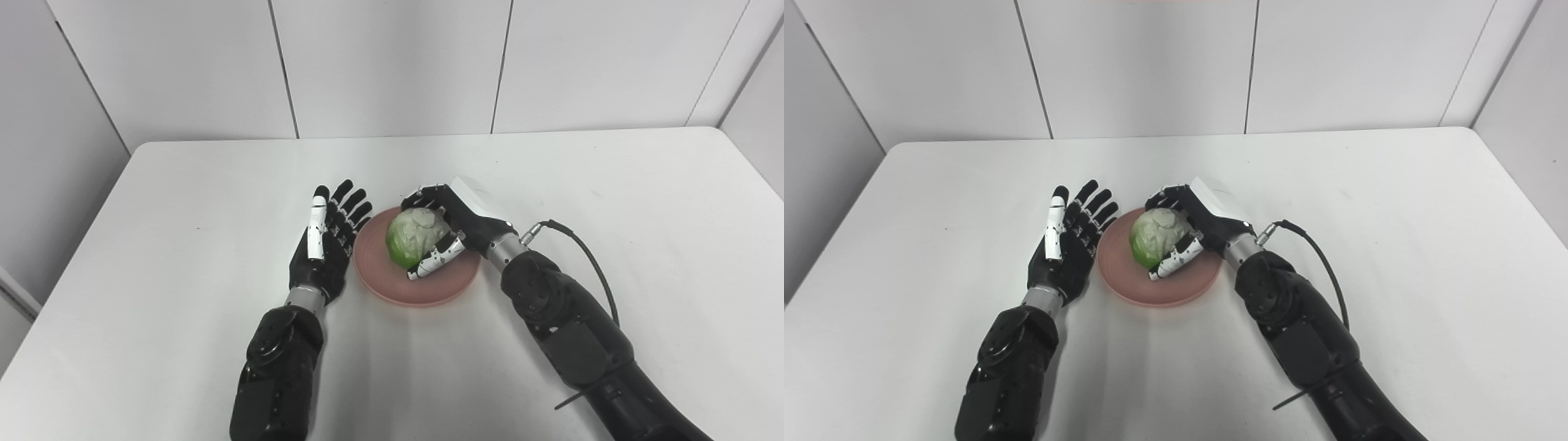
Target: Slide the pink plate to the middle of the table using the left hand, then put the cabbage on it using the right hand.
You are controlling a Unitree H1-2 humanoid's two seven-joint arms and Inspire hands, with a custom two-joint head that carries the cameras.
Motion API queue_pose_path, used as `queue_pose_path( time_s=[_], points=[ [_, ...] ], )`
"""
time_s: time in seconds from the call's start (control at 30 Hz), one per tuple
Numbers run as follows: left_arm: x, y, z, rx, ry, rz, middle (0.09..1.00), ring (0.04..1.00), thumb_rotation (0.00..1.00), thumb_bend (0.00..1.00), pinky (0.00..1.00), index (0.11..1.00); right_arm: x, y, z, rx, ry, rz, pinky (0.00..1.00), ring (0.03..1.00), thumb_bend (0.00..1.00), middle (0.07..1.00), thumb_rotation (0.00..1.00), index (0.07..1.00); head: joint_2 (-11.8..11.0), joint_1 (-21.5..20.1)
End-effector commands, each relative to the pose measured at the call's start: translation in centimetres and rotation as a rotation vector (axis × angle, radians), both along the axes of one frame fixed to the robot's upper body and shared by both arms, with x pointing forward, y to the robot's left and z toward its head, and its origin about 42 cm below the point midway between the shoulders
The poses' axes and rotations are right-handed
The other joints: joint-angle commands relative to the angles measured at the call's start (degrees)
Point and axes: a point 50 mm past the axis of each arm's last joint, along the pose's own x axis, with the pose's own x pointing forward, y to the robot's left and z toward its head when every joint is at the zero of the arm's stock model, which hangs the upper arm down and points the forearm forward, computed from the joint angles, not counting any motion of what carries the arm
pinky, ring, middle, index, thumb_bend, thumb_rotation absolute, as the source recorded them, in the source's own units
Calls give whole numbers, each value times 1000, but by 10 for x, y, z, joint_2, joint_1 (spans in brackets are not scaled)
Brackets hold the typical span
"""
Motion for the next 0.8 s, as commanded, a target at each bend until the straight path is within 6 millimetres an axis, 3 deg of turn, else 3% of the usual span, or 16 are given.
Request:
queue_pose_path(
  time_s=[0.0, 0.07, 0.13, 0.2, 0.3, 0.43, 0.57, 0.67, 0.77],
  points=[
    [-6, 0, -14, 2, 79, -1, 904, 903, 1000, 543, 915, 894, 5, -1, 7, -30, -13, 30, 422, 490, 527, 471, 0, 510, 0, 0],
    [-6, 0, -14, 5, 80, -1, 904, 902, 1000, 545, 912, 894, 4, -2, 8, -67, -2, 59, 455, 522, 527, 475, 1, 513, 0, 0],
    [-6, 0, -14, 9, 79, -2, 905, 905, 1000, 547, 915, 895, 3, -1, 10, -118, 9, 84, 547, 621, 741, 647, 167, 685, 0, -1],
    [-6, 0, -14, 10, 79, -1, 904, 906, 1000, 550, 917, 893, 1, 0, 16, -178, 23, 114, 651, 746, 848, 784, 358, 820, 0, -1],
    [-6, 0, -14, 11, 76, -1, 906, 907, 1000, 555, 922, 895, -5, 2, 25, -224, 41, 143, 750, 861, 941, 904, 504, 936, 1, 0],
    [-6, 1, -14, 10, 72, -5, 909, 910, 1000, 558, 925, 898, -9, 2, 33, -232, 62, 159, 815, 929, 994, 975, 592, 992, 0, -3],
    [-7, 2, -12, 5, 71, -1, 908, 914, 1000, 553, 928, 899, -11, -1, 38, -208, 61, 176, 941, 994, 1000, 1000, 675, 1000, 0, -2],
    [-7, 3, -11, 4, 70, 1, 907, 913, 1000, 549, 925, 898, -13, -2, 42, -169, 46, 186, 964, 999, 1000, 1000, 690, 1000, -2, -4],
    [-8, 4, -10, -1, 64, 1, 909, 915, 1000, 553, 923, 903, -16, -4, 45, -116, 24, 179, 904, 997, 1000, 1000, 755, 1000, -3, -7]
  ],
)
